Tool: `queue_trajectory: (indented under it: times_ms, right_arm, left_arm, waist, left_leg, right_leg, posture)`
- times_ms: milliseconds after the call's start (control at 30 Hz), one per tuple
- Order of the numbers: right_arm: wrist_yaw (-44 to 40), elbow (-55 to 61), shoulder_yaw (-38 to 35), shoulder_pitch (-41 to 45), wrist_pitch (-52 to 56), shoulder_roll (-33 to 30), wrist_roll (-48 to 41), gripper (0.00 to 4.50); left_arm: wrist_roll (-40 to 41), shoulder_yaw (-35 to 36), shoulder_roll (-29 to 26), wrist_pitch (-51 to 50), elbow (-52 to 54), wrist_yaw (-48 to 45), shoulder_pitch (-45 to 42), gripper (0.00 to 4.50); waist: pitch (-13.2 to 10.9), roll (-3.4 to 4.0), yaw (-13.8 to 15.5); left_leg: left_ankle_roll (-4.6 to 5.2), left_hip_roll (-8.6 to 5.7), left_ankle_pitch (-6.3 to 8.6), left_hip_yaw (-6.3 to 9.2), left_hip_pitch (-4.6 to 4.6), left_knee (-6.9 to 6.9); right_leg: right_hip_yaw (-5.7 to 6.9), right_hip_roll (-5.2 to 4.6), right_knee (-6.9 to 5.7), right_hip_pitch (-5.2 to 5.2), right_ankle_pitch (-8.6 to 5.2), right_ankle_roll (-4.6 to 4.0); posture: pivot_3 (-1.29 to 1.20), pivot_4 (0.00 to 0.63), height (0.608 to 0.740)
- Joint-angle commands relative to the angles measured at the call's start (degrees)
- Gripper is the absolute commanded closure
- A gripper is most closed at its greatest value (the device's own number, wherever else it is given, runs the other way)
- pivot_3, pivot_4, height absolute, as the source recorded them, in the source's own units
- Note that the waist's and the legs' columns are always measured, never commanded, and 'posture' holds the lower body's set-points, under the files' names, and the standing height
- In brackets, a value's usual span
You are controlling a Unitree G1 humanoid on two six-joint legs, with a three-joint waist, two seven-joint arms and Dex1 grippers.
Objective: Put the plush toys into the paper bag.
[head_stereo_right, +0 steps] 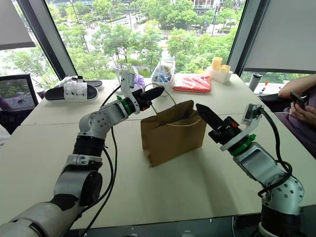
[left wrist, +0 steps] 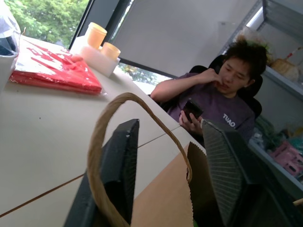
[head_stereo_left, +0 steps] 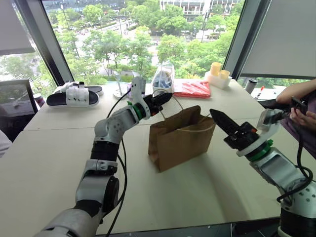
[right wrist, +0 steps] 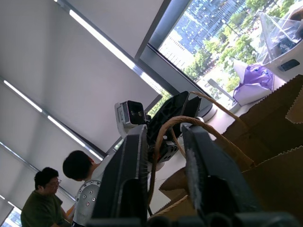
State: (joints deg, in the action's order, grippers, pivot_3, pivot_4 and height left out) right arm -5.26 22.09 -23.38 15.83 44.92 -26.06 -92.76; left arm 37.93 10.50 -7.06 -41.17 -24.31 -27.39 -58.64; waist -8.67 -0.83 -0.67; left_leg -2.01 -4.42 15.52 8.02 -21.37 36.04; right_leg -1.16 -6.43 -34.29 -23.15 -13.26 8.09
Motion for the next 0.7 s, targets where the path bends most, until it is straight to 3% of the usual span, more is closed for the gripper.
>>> queue_trajectory:
  times_ms: [33,100,167,467,600,700]
  right_arm:
    - [-1.7,1.4,-0.2,-0.6,-1.1,-1.3,0.2,1.89]
    - [-2.4,1.8,-0.4,-1.3,-0.9,-2.0,-0.3,0.87]
    - [-3.6,2.6,-1.1,-2.3,-1.0,-2.6,-2.1,0.07]
    - [-13.1,5.8,-2.7,-11.3,-0.8,-6.0,-1.8,0.07]
    - [-16.9,7.2,3.0,-16.7,2.0,-9.2,6.9,0.07]
    - [-17.0,6.9,7.6,-16.1,1.6,-8.3,11.4,0.9]
  left_arm:
    - [1.8,1.9,-0.8,-1.1,2.7,-0.8,-0.6,1.0]
    - [1.7,2.1,-1.9,-1.1,3.2,-1.8,-0.4,0.03]
    - [2.0,2.3,-3.6,-1.3,3.7,-4.1,0.1,0.0]
    - [5.6,2.6,-13.8,-5.0,5.8,-19.8,6.9,0.0]
    - [7.1,3.0,-17.6,-6.8,8.2,-25.2,12.1,0.0]
    - [7.6,1.8,-19.4,-7.7,12.4,-27.7,16.5,0.0]
  waist:
    - [0.0,0.0,0.0]
    - [0.0,0.0,0.1]
    - [0.0,0.0,0.0]
    - [0.0,0.01,-0.1]
    - [0.0,0.01,0.0]
    - [0.0,0.01,0.0]
  left_leg:
    - [0.0,0.0,0.0,0.0,0.01,0.0]
    - [0.0,0.0,0.0,0.0,0.0,-0.01]
    - [0.0,-0.01,0.0,0.0,0.0,-0.01]
    - [0.01,0.02,0.0,0.0,0.04,-0.04]
    - [0.01,0.02,0.0,0.0,0.04,-0.01]
    - [0.01,0.04,0.0,0.01,0.05,0.0]
  right_leg:
    - [0.0,0.0,0.0,0.01,0.0,0.0]
    - [0.0,0.0,0.0,0.01,0.0,0.0]
    - [0.0,0.0,0.01,0.0,0.0,0.0]
    - [0.01,0.02,0.0,0.02,0.0,0.0]
    - [-0.01,0.02,0.01,0.04,0.0,-0.01]
    - [0.0,0.03,0.0,0.04,0.0,-0.01]
  posture:
    - [0.0,0.15,0.74]
    - [0.0,0.15,0.74]
    - [0.0,0.15,0.74]
    - [0.0,0.15,0.74]
    - [0.0,0.15,0.74]
    - [0.0,0.15,0.74]
